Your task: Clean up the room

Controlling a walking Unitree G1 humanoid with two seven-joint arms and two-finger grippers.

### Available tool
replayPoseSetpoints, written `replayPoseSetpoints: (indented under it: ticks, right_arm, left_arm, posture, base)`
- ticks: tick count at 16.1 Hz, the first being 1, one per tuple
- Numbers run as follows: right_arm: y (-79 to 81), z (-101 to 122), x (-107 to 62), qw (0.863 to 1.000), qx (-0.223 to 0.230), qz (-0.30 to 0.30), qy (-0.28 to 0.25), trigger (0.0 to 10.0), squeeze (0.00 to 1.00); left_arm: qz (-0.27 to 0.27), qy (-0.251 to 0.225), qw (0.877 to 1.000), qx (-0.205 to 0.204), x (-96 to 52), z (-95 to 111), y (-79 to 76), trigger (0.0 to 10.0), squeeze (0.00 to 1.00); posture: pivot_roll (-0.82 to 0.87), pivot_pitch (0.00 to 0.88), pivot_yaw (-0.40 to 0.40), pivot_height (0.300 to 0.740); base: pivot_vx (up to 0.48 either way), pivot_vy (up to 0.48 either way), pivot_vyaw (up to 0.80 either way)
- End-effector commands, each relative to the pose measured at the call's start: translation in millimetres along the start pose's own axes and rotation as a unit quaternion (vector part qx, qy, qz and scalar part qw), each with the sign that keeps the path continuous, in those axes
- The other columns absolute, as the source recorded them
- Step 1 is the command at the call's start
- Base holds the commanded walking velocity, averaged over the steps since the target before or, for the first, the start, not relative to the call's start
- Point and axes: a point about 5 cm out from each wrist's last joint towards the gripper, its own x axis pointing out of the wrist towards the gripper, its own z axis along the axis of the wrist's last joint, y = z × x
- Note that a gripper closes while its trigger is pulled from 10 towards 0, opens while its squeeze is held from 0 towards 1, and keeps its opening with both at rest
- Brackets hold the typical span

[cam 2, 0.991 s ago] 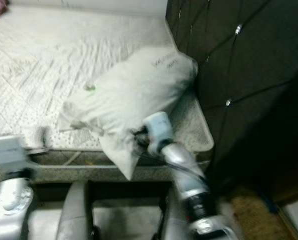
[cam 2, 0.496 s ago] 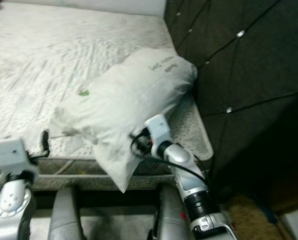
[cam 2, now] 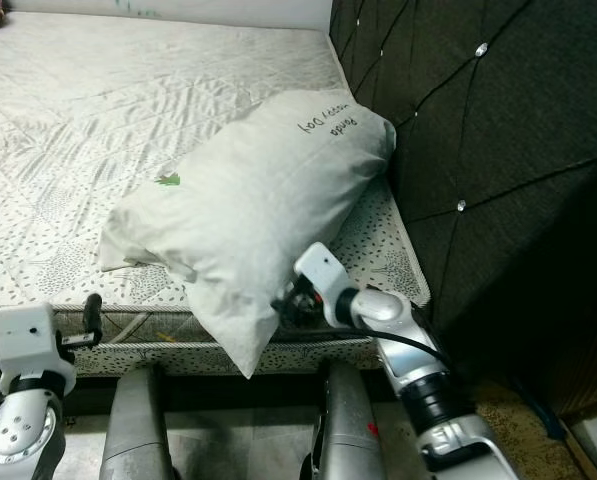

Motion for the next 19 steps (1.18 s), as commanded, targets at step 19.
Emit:
replayPoseSetpoints:
  ticks: [19]
  right_arm:
    - [46.4,52,42.4,0.97,0.226,0.054,-0.067,10.0,0.0]
  left_arm:
    - [-0.023,0.042,0.999,0.009,-24.2,-7,19.0,10.0,0.0]
  posture:
    - [0.16,0.0,-0.044,0.516]
  base:
    - [0.0,0.0,0.0]
